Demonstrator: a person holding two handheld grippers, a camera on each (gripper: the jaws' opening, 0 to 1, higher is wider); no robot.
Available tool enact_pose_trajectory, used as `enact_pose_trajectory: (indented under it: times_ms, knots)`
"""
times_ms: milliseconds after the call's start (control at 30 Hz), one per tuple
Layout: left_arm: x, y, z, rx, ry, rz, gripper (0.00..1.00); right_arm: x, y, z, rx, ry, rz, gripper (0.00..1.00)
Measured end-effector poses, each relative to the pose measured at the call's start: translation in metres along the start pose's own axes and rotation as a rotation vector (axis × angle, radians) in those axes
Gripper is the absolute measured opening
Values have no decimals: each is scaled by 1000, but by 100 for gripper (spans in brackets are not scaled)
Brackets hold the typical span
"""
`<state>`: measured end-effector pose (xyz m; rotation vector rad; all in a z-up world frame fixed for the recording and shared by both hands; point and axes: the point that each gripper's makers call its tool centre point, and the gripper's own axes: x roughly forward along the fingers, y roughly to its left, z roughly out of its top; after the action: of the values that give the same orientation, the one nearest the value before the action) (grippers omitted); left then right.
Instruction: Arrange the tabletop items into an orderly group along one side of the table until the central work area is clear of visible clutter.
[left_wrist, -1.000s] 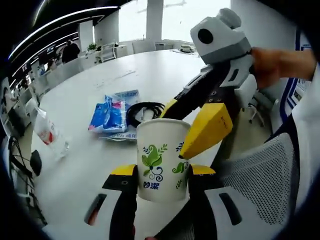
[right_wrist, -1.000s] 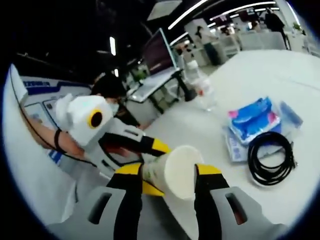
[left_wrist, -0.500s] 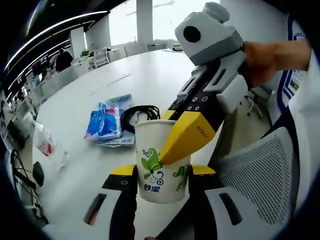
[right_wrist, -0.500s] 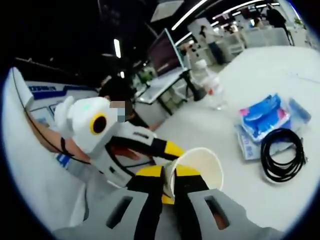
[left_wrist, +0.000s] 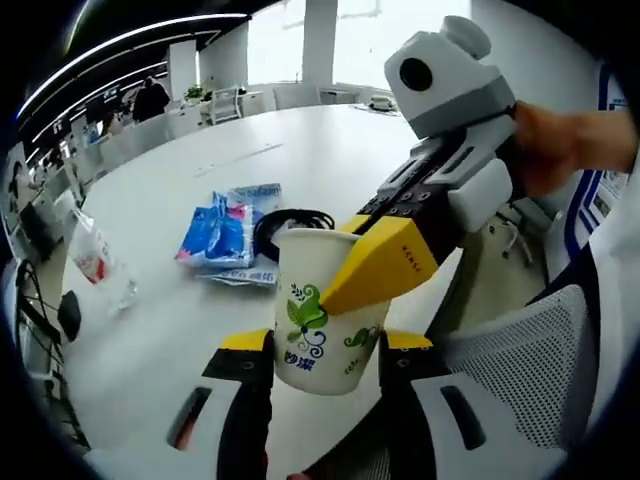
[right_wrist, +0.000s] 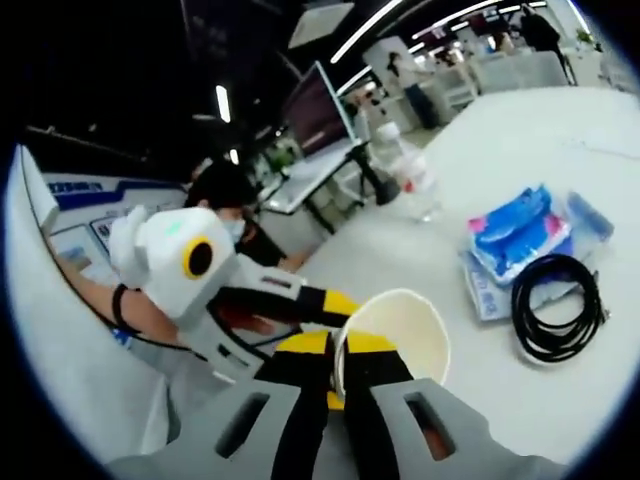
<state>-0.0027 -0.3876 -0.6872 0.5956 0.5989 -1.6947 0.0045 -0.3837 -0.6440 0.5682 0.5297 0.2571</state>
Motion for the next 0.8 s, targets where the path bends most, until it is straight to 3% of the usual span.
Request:
enact_pose_trajectory:
  times_ms: [333,800]
  knots:
    - [-6,7,-5,-7,6,24,36,-6,-5,-1,11,2,-29,0]
    - [-15,34,-19,-178,-38,90,37,-13,-28,-4,53,-16,-127,0]
